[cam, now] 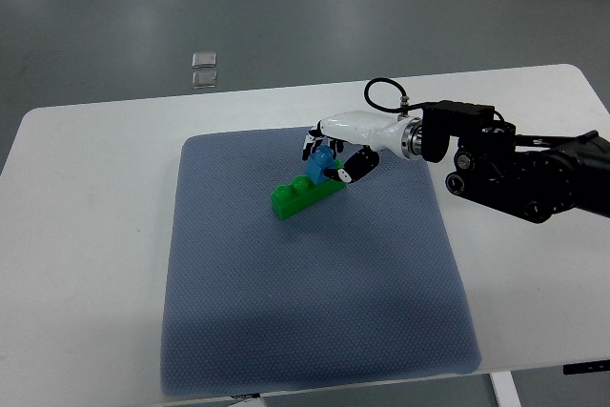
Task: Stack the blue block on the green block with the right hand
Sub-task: 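Lower the blue block onto the green block's studs and press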
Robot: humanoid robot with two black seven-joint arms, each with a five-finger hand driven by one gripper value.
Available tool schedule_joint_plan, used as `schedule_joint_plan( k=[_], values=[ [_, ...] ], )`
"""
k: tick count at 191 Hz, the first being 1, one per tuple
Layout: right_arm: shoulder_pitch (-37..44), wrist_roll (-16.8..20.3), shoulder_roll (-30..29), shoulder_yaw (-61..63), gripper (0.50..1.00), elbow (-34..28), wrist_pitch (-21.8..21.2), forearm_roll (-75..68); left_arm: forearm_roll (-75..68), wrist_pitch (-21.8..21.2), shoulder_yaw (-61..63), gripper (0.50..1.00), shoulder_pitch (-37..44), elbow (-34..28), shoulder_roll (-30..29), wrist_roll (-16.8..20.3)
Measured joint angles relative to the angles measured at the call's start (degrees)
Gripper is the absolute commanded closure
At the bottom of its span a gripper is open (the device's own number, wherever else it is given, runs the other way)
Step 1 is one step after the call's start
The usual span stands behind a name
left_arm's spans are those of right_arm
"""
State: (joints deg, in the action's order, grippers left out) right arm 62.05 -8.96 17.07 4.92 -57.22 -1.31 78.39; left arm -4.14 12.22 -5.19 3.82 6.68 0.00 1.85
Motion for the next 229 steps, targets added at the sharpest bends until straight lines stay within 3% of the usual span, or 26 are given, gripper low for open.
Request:
schedule_joint_plan(
  k=[229],
  values=[
    [1.06, -0.26, -2.39, -2.2, 0.983, 2.65, -0.17, 5.15, 0.0, 0.0, 0.0, 0.5, 0.0, 0.0, 0.0, 0.0]
  ],
)
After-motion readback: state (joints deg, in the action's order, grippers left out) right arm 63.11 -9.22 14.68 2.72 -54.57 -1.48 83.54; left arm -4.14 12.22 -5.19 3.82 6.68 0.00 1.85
